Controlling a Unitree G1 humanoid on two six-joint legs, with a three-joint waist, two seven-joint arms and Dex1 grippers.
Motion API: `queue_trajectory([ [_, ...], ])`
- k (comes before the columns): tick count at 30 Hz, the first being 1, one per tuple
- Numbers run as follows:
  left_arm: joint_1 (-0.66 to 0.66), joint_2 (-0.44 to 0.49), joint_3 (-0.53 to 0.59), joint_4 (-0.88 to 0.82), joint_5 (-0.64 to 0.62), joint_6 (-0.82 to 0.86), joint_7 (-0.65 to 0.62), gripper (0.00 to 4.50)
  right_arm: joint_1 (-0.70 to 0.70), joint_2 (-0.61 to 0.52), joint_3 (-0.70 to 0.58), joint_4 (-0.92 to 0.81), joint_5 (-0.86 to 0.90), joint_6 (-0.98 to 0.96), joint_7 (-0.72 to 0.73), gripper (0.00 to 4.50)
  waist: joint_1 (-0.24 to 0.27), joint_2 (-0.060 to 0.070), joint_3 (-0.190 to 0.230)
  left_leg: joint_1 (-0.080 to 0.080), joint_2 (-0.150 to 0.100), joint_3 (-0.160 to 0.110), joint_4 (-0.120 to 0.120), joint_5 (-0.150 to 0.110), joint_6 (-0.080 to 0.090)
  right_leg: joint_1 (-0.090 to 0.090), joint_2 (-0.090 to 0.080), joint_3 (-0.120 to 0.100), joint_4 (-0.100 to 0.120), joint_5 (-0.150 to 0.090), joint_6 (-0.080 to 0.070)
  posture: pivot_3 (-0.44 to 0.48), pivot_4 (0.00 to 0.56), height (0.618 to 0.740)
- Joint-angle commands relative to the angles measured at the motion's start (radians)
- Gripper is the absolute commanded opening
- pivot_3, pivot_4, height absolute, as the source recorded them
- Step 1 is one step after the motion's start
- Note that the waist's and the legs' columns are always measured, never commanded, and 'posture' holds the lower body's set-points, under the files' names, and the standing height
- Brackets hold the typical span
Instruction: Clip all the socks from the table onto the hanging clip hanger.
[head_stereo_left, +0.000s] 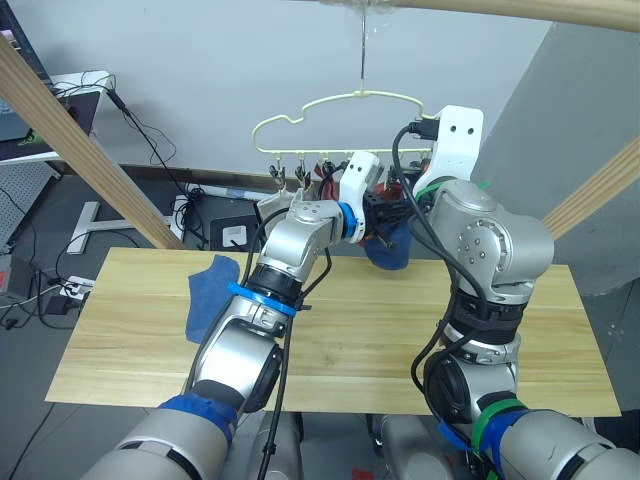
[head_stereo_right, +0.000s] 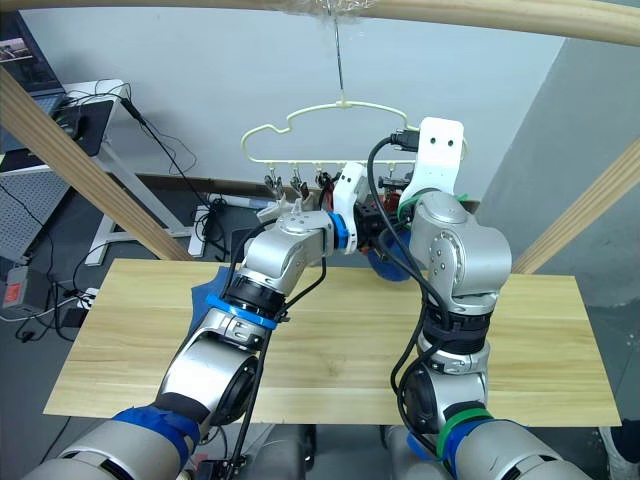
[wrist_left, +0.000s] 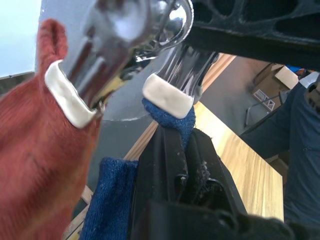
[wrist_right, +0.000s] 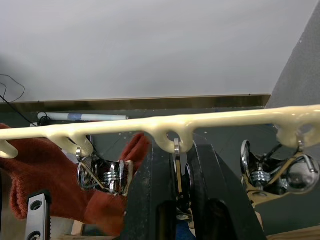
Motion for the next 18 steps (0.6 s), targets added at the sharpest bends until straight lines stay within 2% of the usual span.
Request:
queue_trajectory([
  [1,-0.036,-0.015,0.02,-0.027,-0.015,-0.013,0.002,0.02,-0.011,0.001,-0.003,-0.047,-0.006,-0.01,-0.008,0.03,0.0,0.0,0.0,0.0,0.0,0.0,0.0,0.0,0.0,0.0,0.0,0.0,0.0,0.0,0.0,-0.08,0.276,0.74],
  [6,-0.039,-0.019,0.023,-0.032,-0.017,-0.008,0.002,0.02,-0.01,0.001,-0.004,-0.047,0.001,-0.007,0.001,0.03,0.0,0.0,0.0,0.0,0.0,0.0,0.0,0.0,0.0,0.0,0.0,0.0,0.0,0.0,0.0,-0.079,0.278,0.74],
  [8,-0.04,-0.019,0.023,-0.031,-0.017,-0.007,0.001,0.0,-0.01,0.001,-0.004,-0.047,0.002,-0.005,0.003,0.77,0.0,0.0,0.0,0.0,0.0,0.0,0.0,0.0,0.0,0.0,0.0,0.0,0.0,0.0,0.0,-0.079,0.278,0.74],
  [9,-0.04,-0.019,0.023,-0.031,-0.017,-0.006,0.0,0.0,-0.01,0.001,-0.004,-0.047,0.001,-0.003,0.002,0.95,-0.001,0.0,0.0,0.0,0.0,0.0,0.0,0.0,0.0,0.0,0.0,0.0,0.0,0.0,0.0,-0.079,0.278,0.74],
  [14,-0.037,-0.016,0.021,-0.032,-0.014,0.002,-0.002,0.0,-0.008,0.004,-0.003,-0.051,-0.001,0.004,0.0,2.81,-0.001,0.0,0.0,0.0,0.0,0.0,0.0,0.0,0.0,0.0,0.0,0.0,0.0,0.0,0.0,-0.079,0.278,0.74],
  [16,-0.034,-0.012,0.02,-0.036,-0.016,0.014,-0.005,0.0,-0.007,0.004,-0.003,-0.052,-0.001,0.006,0.001,2.81,-0.001,0.0,0.0,0.0,0.0,0.0,0.0,0.0,0.0,0.0,0.0,0.0,0.0,0.0,0.0,-0.079,0.278,0.74],
  [18,-0.028,-0.006,0.018,-0.043,-0.017,0.033,-0.008,0.57,-0.007,0.004,-0.002,-0.055,-0.002,0.009,0.0,2.86,-0.001,0.0,0.0,0.0,0.0,0.0,0.0,0.0,0.0,0.0,0.0,0.0,0.0,0.0,0.0,-0.078,0.28,0.74],
])
